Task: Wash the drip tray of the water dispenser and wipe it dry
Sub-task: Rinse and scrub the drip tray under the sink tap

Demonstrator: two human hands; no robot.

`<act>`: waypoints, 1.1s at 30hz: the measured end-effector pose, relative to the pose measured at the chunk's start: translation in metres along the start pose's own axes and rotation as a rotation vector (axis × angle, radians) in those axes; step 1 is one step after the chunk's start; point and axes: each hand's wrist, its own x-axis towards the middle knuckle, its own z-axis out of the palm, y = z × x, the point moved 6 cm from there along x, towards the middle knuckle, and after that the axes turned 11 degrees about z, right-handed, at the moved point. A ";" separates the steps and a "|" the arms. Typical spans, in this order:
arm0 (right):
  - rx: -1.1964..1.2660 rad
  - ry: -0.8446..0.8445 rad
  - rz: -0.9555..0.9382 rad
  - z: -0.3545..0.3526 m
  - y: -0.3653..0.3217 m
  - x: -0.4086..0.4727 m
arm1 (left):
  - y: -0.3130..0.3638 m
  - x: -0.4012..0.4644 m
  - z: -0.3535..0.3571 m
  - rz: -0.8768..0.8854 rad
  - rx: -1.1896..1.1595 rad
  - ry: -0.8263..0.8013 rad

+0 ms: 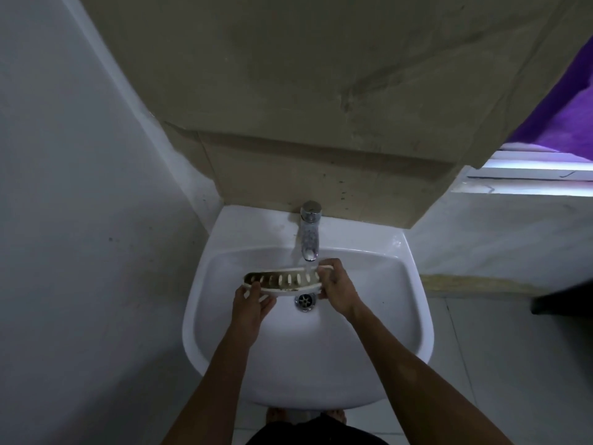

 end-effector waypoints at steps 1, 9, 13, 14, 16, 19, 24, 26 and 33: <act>0.029 -0.040 0.018 0.000 0.000 0.000 | 0.000 0.000 -0.001 0.003 0.000 0.001; -0.026 0.030 0.014 -0.010 0.006 0.002 | 0.007 0.003 0.012 0.044 0.006 -0.044; -0.142 0.204 0.015 -0.006 0.002 0.009 | 0.005 0.001 0.014 0.032 -0.018 -0.051; -0.152 0.231 0.028 -0.004 0.002 0.009 | 0.005 0.001 0.014 0.028 -0.024 -0.048; -0.159 0.216 0.027 -0.001 -0.001 0.009 | 0.004 0.002 0.012 0.026 -0.028 -0.034; -0.115 0.041 -0.011 0.002 -0.002 0.012 | 0.005 0.008 0.005 0.046 -0.013 0.005; 0.084 -0.242 0.113 -0.001 0.003 0.003 | 0.010 0.011 0.005 0.068 -0.028 0.040; 0.102 -0.240 0.109 -0.002 0.003 0.002 | 0.011 0.009 0.012 0.067 -0.034 0.026; -0.025 -0.027 -0.025 -0.002 -0.005 0.005 | -0.005 -0.013 0.052 0.061 0.060 -0.068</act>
